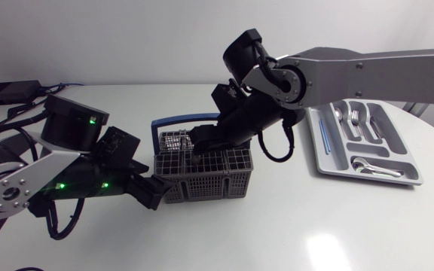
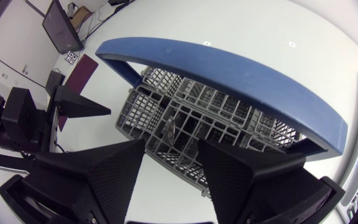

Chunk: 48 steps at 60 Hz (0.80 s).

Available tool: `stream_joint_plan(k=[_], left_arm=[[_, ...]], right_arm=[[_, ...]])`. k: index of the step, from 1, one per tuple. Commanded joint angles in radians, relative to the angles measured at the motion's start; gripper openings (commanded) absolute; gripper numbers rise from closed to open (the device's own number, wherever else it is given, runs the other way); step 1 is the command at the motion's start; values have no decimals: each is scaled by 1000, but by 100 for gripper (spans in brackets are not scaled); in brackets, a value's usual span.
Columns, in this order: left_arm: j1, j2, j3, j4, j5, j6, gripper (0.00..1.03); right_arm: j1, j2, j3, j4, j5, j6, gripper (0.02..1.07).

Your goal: Unload the cutlery basket into the drawer organizer.

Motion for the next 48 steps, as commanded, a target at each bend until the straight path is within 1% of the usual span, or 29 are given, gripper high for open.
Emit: stream_joint_plan(k=[1, 25, 38, 42, 48], left_arm=[[11, -10, -22, 15, 12, 7, 98], [27, -10, -26, 24, 23, 13, 98], [30, -13, -25, 24, 23, 15, 98], [30, -13, -22, 24, 23, 15, 98], [30, -16, -23, 26, 23, 15, 98]], right_arm=[[18, 35, -21, 8, 3, 29, 56], [27, 53, -20, 13, 1, 38, 56], [19, 21, -29, 10, 1, 44, 56], [19, 23, -30, 20, 1, 49, 52], [22, 27, -33, 36, 3, 54, 52]])
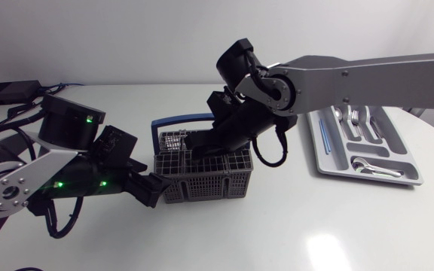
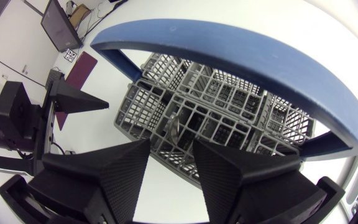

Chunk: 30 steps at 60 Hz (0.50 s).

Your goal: Unload the cutlery basket into the drawer organizer.

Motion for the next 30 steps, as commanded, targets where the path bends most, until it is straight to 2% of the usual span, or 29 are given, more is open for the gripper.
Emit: stream_joint_plan(k=[1, 5, 21, 30], left_arm=[[6, -17, -18, 11, 8, 14, 98], [7, -18, -20, 11, 8, 14, 98], [10, -18, -24, 14, 10, 16, 98], [12, -21, -32, 17, 10, 14, 98]], right_arm=[[5, 2, -26, 16, 4, 31, 52], [7, 5, -35, 36, 4, 38, 46], [13, 30, -32, 56, 12, 43, 46], [19, 50, -34, 76, 16, 45, 38]])
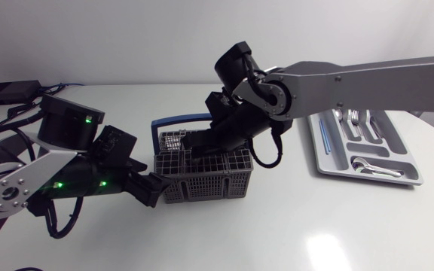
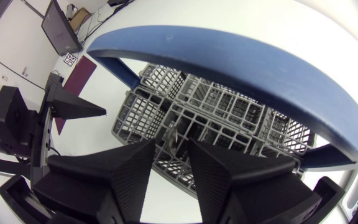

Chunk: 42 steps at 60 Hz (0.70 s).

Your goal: Unload the cutlery basket into the drawer organizer.

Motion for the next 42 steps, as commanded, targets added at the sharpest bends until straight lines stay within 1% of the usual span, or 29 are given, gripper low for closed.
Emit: stream_joint_plan(k=[1, 8, 11, 14, 29, 42], left_arm=[[10, -18, -27, 8, 9, 14, 98], [11, -27, -32, 8, 9, 14, 98], [11, -27, -33, 8, 9, 14, 98], [11, -27, -33, 8, 9, 14, 98], [8, -27, -35, 11, 9, 10, 98], [5, -22, -36, 14, 9, 6, 98]], right_arm=[[14, 33, -21, 15, 5, 37, 38], [25, 44, -18, 18, 8, 38, 37], [28, 42, -24, 33, 17, 38, 30], [28, 42, -26, 36, 17, 38, 28], [37, 30, -46, 68, 33, 32, 8], [43, 15, -53, 70, 42, 27, 8]])
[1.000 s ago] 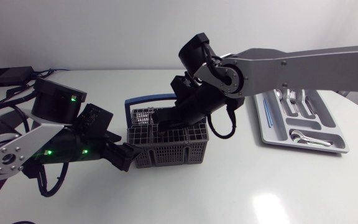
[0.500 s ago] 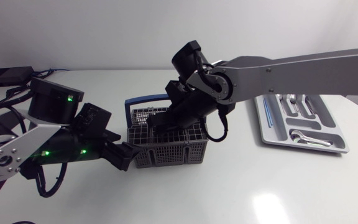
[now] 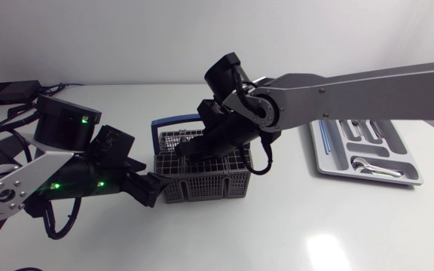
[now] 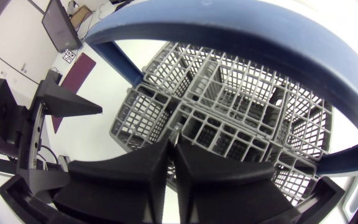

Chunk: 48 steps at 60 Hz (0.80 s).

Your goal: Unload the cutlery basket into the drawer organizer.

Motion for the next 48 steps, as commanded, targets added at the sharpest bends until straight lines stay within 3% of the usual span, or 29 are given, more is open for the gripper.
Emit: stream_joint_plan(k=[1, 48], left_arm=[[0, -6, -28, 9, 6, 5, 98], [1, 17, -37, 21, -2, 5, 98]], right_arm=[[8, -15, -33, 3, 7, 21, 8], [-6, -221, -67, 23, -108, 2, 8]])
